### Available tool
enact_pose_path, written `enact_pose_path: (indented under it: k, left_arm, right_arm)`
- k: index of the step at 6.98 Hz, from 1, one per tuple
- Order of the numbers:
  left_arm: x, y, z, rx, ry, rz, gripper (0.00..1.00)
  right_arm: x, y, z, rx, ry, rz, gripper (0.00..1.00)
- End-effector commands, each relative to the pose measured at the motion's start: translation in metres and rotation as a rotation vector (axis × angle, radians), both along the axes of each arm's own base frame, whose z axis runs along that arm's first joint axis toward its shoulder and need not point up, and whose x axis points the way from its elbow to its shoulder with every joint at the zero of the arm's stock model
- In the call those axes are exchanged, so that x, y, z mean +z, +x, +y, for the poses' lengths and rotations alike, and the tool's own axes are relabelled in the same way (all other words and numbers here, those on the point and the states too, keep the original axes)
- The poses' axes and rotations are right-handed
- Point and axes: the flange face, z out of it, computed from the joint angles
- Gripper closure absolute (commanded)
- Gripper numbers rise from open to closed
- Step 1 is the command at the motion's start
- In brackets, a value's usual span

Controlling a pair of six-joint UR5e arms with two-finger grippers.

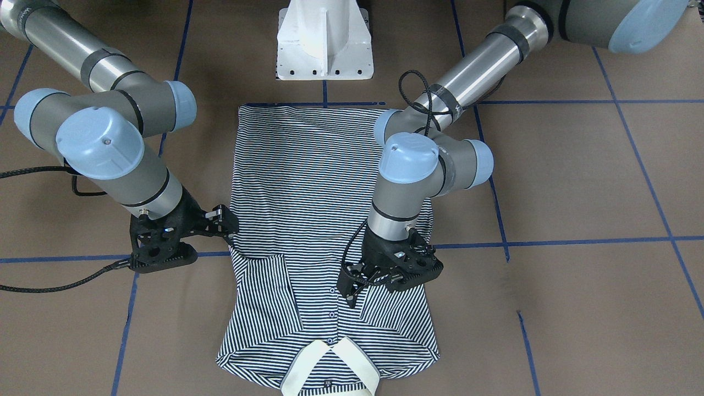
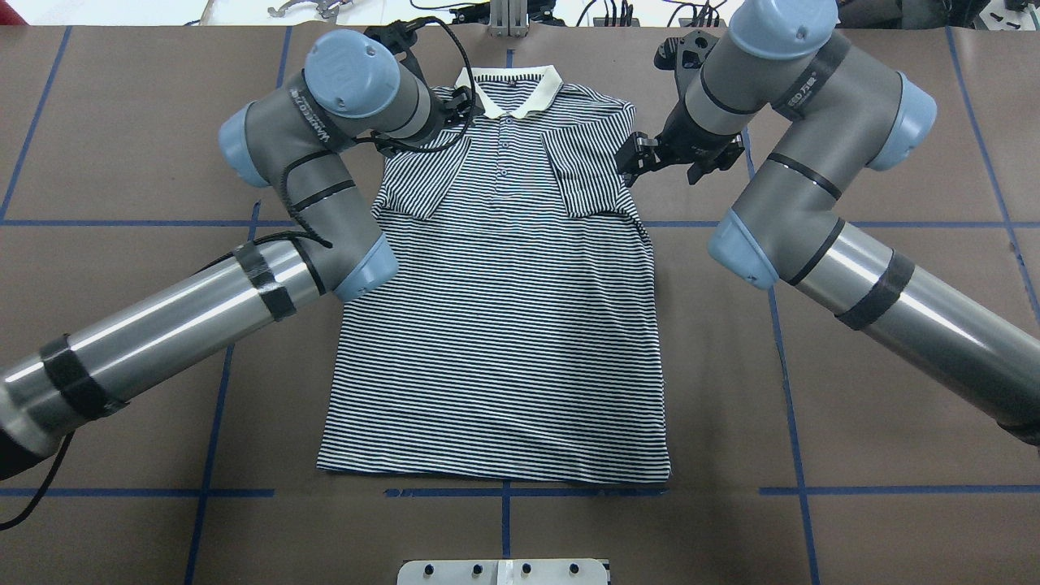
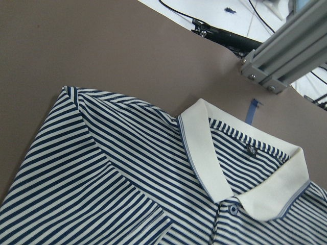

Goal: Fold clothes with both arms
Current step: 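Fold the sleeve nearest the left gripper inward over the shirt body, then move the right gripper to the hem corner nearest the robot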

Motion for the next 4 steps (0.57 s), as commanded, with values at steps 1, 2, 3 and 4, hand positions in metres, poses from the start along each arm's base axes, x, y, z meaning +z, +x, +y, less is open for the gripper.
enact_pose_path:
  k: [1,2,3,4]
  left_arm:
    - [0.023,-0.087,0.057,0.093,0.111,-0.108,0.0]
    - [0.042,-0.127,0.082,0.131,0.179,-0.154,0.0]
    - [0.052,-0.148,0.1,0.149,0.212,-0.17,0.0]
    - [0.049,-0.152,0.104,0.147,0.215,-0.162,0.0]
  right_arm:
    - [-0.01,-0.017,0.081,0.071,-0.135,-0.056,0.0]
    - [-0.01,-0.04,0.124,0.169,-0.176,-0.044,0.0]
    - [0.009,-0.055,0.191,0.178,-0.127,-0.008,0.0]
    - [0.007,-0.052,0.241,0.202,-0.174,-0.029,0.0]
